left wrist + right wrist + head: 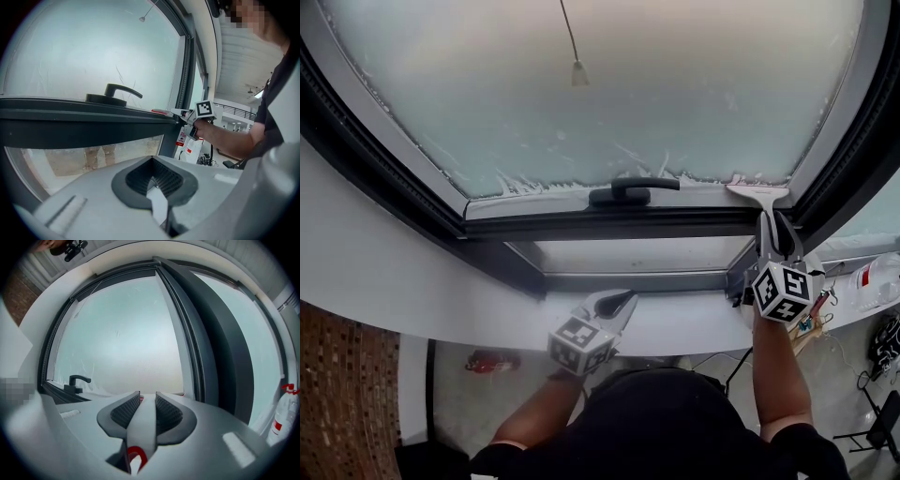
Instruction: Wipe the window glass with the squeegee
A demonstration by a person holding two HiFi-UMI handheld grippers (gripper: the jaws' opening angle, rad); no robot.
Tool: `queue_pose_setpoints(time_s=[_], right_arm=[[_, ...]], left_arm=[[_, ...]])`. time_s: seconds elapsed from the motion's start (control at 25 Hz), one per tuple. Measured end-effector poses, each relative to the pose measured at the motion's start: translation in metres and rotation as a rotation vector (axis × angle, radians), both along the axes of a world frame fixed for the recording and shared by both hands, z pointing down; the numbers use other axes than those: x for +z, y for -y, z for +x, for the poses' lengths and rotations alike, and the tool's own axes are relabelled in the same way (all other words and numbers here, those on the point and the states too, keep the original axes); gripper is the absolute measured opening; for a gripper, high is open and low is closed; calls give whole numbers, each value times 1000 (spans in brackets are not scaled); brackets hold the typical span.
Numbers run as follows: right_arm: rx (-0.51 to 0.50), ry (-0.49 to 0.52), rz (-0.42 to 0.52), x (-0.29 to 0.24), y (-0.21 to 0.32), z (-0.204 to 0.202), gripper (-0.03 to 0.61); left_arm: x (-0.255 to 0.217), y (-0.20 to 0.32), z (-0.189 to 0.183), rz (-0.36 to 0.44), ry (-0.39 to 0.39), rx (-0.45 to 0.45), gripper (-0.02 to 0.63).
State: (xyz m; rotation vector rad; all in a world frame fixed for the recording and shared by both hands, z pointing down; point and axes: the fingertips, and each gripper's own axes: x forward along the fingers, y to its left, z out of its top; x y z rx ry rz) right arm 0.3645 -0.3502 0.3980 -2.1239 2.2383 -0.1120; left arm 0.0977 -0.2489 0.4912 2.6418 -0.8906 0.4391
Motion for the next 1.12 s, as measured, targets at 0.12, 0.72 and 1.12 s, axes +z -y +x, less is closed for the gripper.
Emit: queue_pose_setpoints(time_s=[0.12, 0.72, 1.12], right_arm=[[8, -2, 17, -8, -6, 0, 129], [-190, -115, 699, -348, -41, -99, 129], [-79, -115, 799, -436, -8, -99, 129]], left_arm=[[1, 0, -2, -3, 5, -4, 1], [5, -2, -18, -3, -14, -44, 1], [7, -2, -44, -6, -23, -115, 1]])
